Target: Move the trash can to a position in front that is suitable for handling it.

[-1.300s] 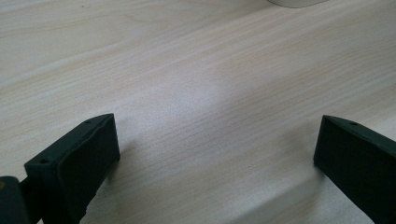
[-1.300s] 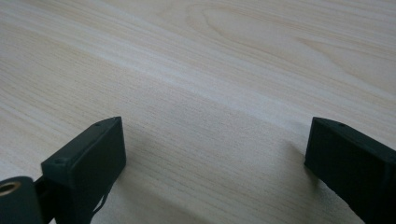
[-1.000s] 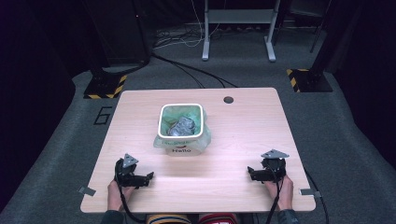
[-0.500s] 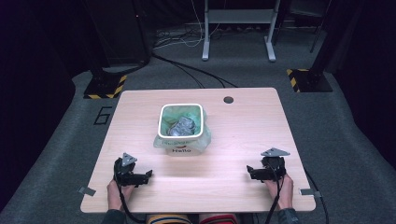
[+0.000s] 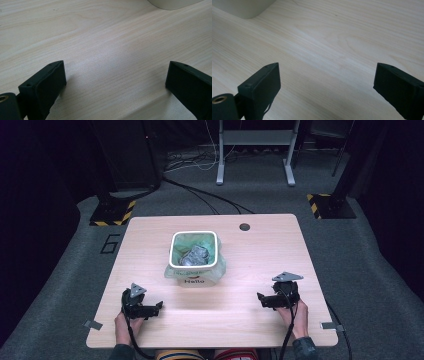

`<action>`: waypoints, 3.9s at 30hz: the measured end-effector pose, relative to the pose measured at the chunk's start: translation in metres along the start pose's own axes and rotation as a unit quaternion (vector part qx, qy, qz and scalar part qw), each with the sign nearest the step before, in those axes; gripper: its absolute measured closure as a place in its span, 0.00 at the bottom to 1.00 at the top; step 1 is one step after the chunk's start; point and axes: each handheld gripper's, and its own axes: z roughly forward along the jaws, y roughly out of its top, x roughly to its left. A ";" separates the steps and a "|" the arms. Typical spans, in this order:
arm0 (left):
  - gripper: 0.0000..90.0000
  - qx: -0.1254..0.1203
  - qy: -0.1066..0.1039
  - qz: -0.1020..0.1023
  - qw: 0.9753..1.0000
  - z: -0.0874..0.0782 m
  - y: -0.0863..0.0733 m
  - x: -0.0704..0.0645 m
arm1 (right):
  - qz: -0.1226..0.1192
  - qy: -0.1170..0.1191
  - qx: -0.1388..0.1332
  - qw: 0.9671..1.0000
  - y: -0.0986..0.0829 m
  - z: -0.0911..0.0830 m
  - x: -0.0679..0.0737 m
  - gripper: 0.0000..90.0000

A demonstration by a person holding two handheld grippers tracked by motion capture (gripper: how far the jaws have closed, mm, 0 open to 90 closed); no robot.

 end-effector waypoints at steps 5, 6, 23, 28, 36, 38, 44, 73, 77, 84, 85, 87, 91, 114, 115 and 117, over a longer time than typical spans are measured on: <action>0.05 -0.002 0.002 -0.004 1.000 0.000 0.000 0.000 | 0.003 0.015 -0.011 1.000 0.016 0.000 0.007 0.07; 0.05 -0.002 0.002 -0.004 1.000 0.000 0.000 0.000 | 0.003 0.015 -0.011 1.000 0.016 0.000 0.007 0.07; 0.05 -0.003 0.002 -0.005 1.000 0.000 0.000 0.000 | 0.001 0.053 -0.024 0.998 0.051 0.002 0.019 0.07; 0.05 -0.003 0.002 -0.003 1.000 0.000 0.000 0.000 | -0.007 0.063 -0.026 0.998 0.063 0.005 0.026 0.08; 0.05 -0.003 0.002 -0.003 1.000 0.000 0.000 0.000 | -0.017 0.081 -0.029 0.996 0.083 0.009 0.035 0.08; 0.05 -0.003 0.002 -0.003 1.000 0.000 0.000 0.000 | -0.019 0.084 -0.029 0.996 0.088 0.009 0.037 0.08; 0.06 -0.003 0.001 -0.003 1.000 -0.001 0.000 0.000 | -0.025 0.092 -0.025 0.995 0.101 0.009 0.039 0.09; 0.08 -0.006 0.001 -0.001 1.000 -0.001 -0.001 0.000 | -0.038 0.107 -0.030 0.993 0.174 0.041 0.061 0.19; 0.08 -0.007 0.001 -0.002 1.000 -0.001 -0.001 0.000 | -0.043 0.106 -0.024 0.993 0.181 0.049 0.064 0.20; 0.08 -0.007 0.002 -0.004 1.000 -0.001 -0.001 0.000 | -0.048 0.100 -0.015 0.994 0.189 0.062 0.068 0.22; 0.08 -0.007 0.002 -0.003 1.000 -0.001 -0.001 -0.001 | -0.047 0.100 -0.013 0.994 0.191 0.065 0.069 0.24; 0.08 -0.007 0.002 -0.002 1.000 -0.001 -0.001 -0.001 | -0.047 0.100 -0.011 0.994 0.192 0.067 0.069 0.25; 0.09 -0.008 0.003 -0.003 1.000 -0.001 -0.001 -0.001 | -0.043 0.106 0.001 0.993 0.197 0.077 0.071 0.34; 0.10 -0.009 0.004 -0.001 1.000 -0.002 -0.001 -0.001 | 0.020 0.058 0.009 0.998 0.194 0.096 0.074 0.67; 0.10 -0.008 0.004 0.000 1.000 -0.002 -0.001 -0.001 | 0.026 0.057 0.009 0.998 0.194 0.095 0.074 0.68; 0.10 -0.009 0.004 -0.001 1.000 -0.002 -0.001 -0.001 | 0.034 0.058 0.007 0.998 0.192 0.094 0.073 0.68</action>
